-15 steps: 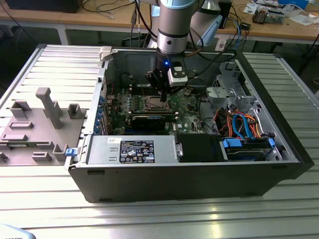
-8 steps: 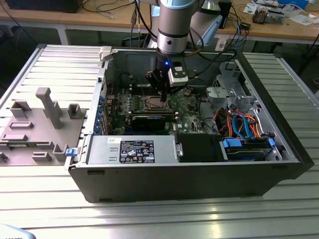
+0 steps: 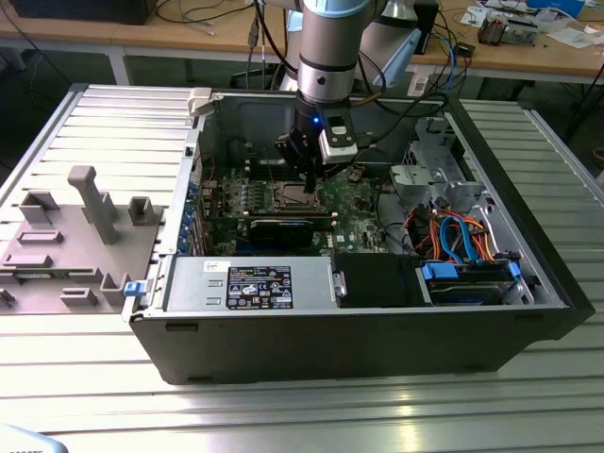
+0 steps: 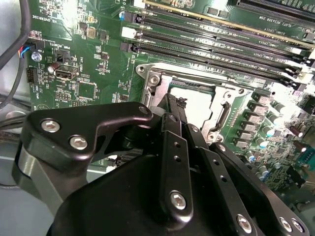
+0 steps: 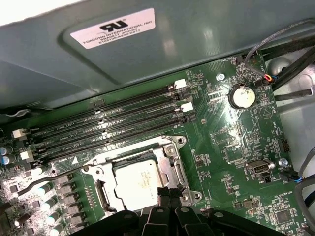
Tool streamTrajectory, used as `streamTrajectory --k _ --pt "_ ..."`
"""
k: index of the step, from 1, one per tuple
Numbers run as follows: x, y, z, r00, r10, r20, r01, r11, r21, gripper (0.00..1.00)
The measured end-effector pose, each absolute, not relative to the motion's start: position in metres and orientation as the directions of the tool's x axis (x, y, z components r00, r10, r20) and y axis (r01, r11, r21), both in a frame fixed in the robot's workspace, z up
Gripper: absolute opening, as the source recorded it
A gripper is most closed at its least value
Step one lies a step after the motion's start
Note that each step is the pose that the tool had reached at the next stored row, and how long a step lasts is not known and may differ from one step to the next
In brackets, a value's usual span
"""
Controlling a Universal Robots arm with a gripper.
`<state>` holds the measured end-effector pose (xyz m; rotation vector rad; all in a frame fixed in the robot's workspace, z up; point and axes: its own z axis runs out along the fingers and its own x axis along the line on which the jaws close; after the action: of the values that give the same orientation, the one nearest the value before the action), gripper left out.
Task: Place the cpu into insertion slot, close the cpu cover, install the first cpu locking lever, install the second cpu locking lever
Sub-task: 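Install the first cpu locking lever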
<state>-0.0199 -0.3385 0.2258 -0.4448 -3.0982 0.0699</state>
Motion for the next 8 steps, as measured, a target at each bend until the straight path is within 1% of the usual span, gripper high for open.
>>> streamTrajectory --k 8 --pt "-0.0199 -0.3385 0.2257 -0.963 0.268 0.004 0.267 0.963 -0.046 0.11"
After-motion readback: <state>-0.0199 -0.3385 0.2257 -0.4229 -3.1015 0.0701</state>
